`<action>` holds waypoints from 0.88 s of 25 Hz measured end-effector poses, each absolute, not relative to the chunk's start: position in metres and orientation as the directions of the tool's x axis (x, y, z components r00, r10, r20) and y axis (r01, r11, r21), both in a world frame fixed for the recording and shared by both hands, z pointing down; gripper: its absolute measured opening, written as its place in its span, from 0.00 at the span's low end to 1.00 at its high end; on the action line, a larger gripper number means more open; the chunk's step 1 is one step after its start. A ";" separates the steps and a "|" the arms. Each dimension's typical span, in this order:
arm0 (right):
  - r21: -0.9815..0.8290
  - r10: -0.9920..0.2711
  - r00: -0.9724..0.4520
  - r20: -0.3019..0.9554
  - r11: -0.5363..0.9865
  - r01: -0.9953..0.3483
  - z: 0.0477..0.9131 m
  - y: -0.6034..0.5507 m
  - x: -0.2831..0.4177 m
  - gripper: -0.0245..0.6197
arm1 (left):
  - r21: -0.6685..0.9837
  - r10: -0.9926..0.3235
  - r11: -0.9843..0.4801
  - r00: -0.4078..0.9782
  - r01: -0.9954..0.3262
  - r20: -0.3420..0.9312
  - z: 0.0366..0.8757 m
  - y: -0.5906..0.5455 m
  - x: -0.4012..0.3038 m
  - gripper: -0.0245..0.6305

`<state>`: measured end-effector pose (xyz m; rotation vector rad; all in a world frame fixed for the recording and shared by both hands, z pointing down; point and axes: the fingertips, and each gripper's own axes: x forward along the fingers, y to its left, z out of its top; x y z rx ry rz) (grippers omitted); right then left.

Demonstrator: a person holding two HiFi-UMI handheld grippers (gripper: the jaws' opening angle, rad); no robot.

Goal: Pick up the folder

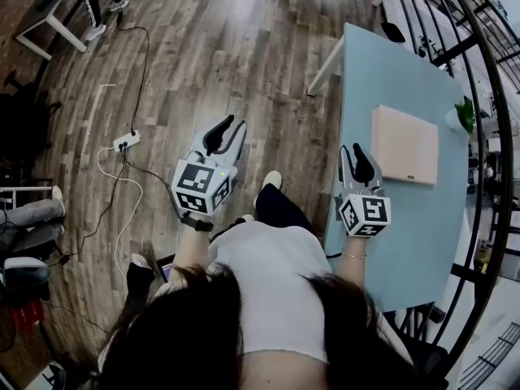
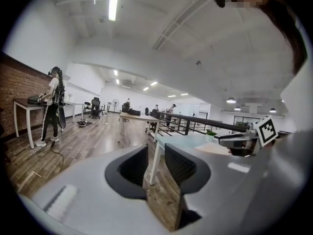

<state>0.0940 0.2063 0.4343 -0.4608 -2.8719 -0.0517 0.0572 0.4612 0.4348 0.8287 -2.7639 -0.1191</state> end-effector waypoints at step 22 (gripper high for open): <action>-0.160 0.148 -0.976 0.162 0.980 0.122 0.410 0.092 -0.019 0.39 | 0.106 -0.712 0.693 -0.654 -0.713 0.255 0.399 0.319 -0.103 0.23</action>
